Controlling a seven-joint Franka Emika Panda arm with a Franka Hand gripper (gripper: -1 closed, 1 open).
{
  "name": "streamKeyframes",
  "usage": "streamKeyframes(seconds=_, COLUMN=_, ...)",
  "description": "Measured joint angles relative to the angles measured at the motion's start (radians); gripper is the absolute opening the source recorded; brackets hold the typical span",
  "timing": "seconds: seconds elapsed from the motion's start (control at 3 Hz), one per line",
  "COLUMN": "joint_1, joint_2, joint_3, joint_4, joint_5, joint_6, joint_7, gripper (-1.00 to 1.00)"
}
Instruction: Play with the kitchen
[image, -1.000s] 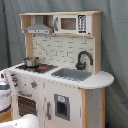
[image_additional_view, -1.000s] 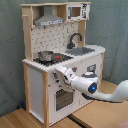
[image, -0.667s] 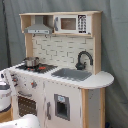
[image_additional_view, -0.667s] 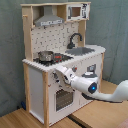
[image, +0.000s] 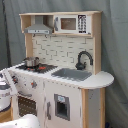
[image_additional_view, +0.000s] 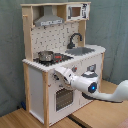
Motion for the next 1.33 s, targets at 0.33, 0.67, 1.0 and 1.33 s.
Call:
streamKeyframes(seconds=0.33, joint_1=0.001, joint_2=0.0, joint_3=0.0, joint_4=0.001, joint_5=-0.006, joint_6=-0.009, joint_7=-0.119, gripper=-1.0)
streamKeyframes(seconds=0.67, joint_1=0.003, joint_2=0.0, joint_3=0.0, joint_4=0.003, joint_5=-0.016, joint_6=-0.023, joint_7=-0.274, gripper=-1.0)
streamKeyframes(seconds=1.0, joint_1=0.004, joint_2=0.0, joint_3=-0.001, joint_4=0.007, joint_5=-0.03, joint_6=-0.038, joint_7=-0.405, gripper=-1.0)
streamKeyframes(seconds=1.33, joint_1=0.005, joint_2=0.0, joint_3=-0.002, joint_4=0.009, joint_5=-0.051, joint_6=-0.05, joint_7=-0.533, gripper=-1.0)
